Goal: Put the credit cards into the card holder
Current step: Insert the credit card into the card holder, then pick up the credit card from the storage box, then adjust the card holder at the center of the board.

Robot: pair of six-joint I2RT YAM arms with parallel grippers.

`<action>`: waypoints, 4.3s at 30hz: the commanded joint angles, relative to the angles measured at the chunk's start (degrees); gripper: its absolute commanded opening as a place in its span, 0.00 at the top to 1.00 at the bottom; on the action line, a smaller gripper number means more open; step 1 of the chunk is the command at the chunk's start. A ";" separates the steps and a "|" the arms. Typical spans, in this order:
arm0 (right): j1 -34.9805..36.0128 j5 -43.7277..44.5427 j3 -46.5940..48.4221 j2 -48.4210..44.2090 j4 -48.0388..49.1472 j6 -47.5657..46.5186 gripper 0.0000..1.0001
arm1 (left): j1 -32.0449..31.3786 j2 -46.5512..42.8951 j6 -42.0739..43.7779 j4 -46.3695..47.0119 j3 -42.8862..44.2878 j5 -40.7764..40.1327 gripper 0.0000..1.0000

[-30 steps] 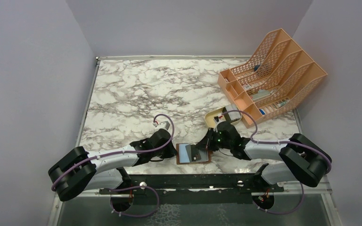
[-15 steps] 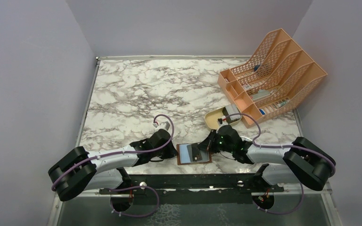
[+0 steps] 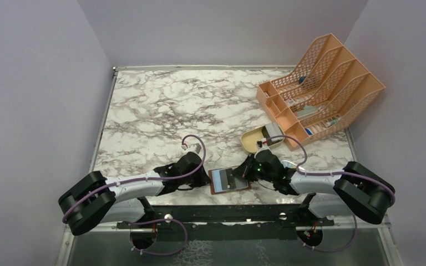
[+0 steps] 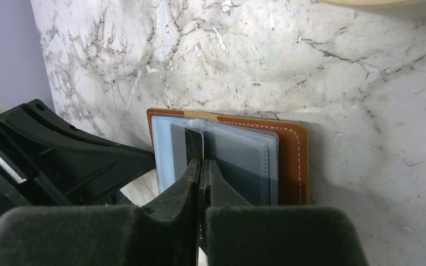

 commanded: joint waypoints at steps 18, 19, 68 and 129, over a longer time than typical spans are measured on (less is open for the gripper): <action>2.94 -1.68 7.16 -0.73 -14.38 -6.42 0.52 | -0.45 0.85 -0.28 0.93 -0.96 0.99 1.00; 3.04 -1.84 7.45 -0.40 -14.34 -6.54 0.52 | -0.41 0.85 -0.29 1.02 -0.90 0.94 1.00; 4.64 10.77 25.68 -2.58 -35.95 -27.35 0.50 | -0.41 -11.22 4.97 -10.14 5.14 -7.56 0.48; -12.76 50.10 53.27 26.51 -60.56 -51.82 0.74 | -0.52 -2.84 7.37 -4.31 0.20 -5.08 0.45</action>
